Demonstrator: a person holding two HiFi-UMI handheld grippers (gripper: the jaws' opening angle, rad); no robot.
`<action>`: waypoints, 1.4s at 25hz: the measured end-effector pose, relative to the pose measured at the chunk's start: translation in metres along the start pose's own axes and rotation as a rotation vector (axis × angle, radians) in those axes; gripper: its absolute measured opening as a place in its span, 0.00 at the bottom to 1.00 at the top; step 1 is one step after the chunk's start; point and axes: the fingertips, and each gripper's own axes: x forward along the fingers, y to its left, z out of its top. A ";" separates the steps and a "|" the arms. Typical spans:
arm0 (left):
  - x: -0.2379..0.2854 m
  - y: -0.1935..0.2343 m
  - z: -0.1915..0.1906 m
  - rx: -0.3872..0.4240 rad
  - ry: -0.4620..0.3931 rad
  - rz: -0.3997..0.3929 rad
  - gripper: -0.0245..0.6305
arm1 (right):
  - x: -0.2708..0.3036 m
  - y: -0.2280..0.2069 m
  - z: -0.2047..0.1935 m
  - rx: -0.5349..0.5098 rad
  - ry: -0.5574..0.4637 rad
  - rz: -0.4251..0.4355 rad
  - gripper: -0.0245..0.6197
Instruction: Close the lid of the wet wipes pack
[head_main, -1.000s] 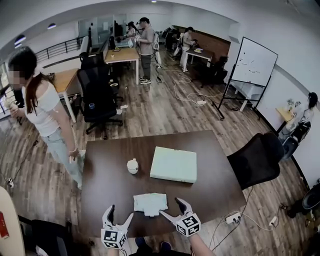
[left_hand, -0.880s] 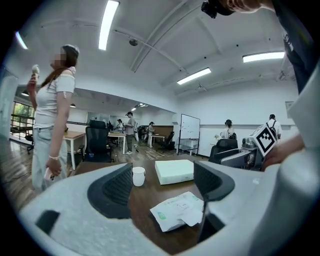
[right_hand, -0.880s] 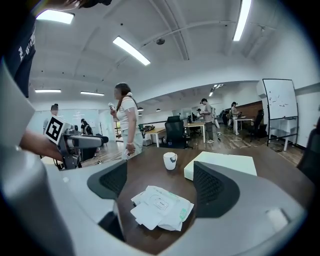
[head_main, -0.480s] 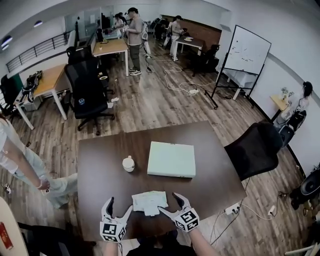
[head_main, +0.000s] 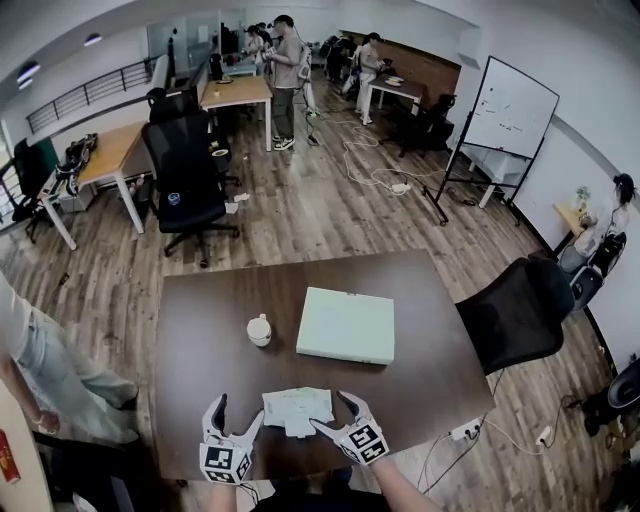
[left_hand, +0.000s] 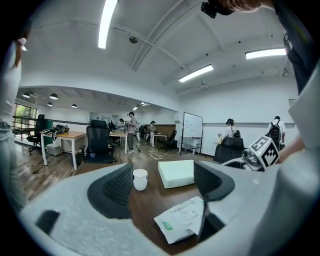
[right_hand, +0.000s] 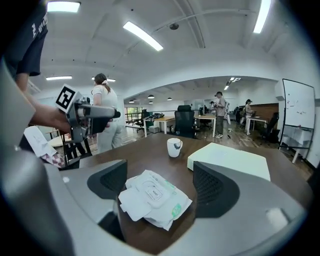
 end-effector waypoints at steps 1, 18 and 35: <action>0.000 0.000 0.000 0.000 0.001 0.001 0.61 | 0.004 0.001 -0.008 -0.014 0.024 0.008 0.70; -0.002 0.012 -0.001 -0.016 0.002 0.034 0.61 | 0.041 0.035 -0.104 -0.228 0.298 0.135 0.72; -0.016 0.018 -0.004 -0.030 0.000 0.059 0.61 | 0.055 0.033 -0.141 -0.401 0.433 0.100 0.71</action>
